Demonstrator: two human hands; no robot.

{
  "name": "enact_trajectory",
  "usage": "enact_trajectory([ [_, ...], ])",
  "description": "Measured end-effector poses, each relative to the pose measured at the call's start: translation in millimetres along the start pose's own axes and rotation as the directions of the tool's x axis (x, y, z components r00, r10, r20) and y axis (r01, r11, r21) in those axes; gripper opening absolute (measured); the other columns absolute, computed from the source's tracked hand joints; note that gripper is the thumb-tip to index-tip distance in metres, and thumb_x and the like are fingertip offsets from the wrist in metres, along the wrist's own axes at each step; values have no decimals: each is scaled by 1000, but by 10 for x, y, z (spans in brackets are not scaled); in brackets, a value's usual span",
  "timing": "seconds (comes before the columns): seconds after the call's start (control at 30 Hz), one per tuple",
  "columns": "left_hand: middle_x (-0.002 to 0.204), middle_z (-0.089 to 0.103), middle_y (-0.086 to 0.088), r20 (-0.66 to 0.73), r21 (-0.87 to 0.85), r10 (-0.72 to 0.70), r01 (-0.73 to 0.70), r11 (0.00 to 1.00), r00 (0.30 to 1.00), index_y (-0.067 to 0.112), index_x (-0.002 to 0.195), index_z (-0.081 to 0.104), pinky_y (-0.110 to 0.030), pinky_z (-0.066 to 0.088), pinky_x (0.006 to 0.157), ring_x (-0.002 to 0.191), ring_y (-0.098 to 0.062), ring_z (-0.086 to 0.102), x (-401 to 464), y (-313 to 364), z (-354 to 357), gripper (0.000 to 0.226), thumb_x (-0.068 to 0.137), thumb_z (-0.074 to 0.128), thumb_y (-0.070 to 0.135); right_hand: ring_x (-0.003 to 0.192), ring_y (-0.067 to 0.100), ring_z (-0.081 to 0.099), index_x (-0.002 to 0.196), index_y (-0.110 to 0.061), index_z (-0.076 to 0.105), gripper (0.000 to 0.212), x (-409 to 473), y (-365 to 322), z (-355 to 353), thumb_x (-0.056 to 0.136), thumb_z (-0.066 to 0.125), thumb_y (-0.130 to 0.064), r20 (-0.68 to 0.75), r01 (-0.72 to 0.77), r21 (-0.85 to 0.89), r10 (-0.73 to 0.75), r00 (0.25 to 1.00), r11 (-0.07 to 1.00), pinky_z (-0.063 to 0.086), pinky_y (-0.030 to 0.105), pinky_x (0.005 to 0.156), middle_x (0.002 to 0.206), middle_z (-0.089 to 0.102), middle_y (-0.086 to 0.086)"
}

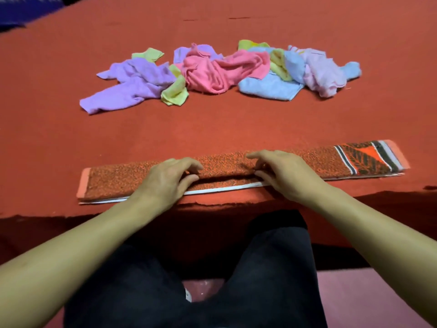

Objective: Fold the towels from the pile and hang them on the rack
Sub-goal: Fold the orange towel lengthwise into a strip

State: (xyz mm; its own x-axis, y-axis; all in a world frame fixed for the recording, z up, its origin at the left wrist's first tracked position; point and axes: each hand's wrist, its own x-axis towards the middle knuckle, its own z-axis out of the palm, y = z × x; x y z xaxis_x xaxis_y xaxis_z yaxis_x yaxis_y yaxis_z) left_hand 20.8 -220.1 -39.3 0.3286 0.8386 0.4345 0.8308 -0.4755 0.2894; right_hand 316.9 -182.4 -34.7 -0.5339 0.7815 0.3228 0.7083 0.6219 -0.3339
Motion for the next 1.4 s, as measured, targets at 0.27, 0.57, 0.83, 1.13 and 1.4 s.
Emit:
enact_trajectory([
  [0.27, 93, 70, 9, 138, 25, 103, -107, 994, 985, 26, 104, 63, -30, 52, 77, 83, -16, 62, -144, 1, -20, 29, 91, 46, 46, 91, 23, 61, 132, -28, 56, 45, -92, -108, -92, 90, 62, -43, 134, 67, -137, -49, 990, 988, 52, 37, 79, 95, 68, -7],
  [0.57, 164, 2, 8, 421, 329, -296, 160, 931, 857, 38, 154, 10, -49, 4, 122, 152, -18, 2, 65, -100, -56, 67, 93, 13, 64, 145, 25, 28, 151, -36, 27, 60, 469, -513, 374, 97, 26, -60, 269, -54, -218, 113, 957, 974, 27, 47, 116, 158, 32, -3],
  [0.83, 165, -3, 8, 433, 378, -382, 220, 899, 817, 45, 152, -5, -55, -9, 118, 152, -20, -2, -117, -362, -84, 83, 77, -5, 81, 152, 17, -1, 154, -44, 4, 65, 495, -441, 412, 95, 18, -67, 441, -99, -261, 210, 872, 960, -2, 44, 122, 164, 3, -11],
  [1.13, 163, -10, 11, 386, 438, -504, 328, 837, 773, 48, 149, -14, -56, -4, 119, 151, -16, -7, -632, -985, -500, 98, 60, -25, 87, 151, 10, -1, 151, -51, -4, 86, 406, -296, 404, 72, -15, -84, 388, -76, -322, 205, 899, 944, -2, 44, 122, 163, 2, -18],
  [1.4, 164, -5, 9, 444, 419, -541, 369, 830, 714, 46, 152, -5, -63, -12, 114, 151, -19, -8, -490, -950, -566, 91, 71, -1, 86, 151, 12, -1, 152, -50, 4, 85, 441, -305, 392, 74, -3, -83, 406, -94, -283, 208, 890, 955, -3, 45, 122, 164, 4, -15],
])
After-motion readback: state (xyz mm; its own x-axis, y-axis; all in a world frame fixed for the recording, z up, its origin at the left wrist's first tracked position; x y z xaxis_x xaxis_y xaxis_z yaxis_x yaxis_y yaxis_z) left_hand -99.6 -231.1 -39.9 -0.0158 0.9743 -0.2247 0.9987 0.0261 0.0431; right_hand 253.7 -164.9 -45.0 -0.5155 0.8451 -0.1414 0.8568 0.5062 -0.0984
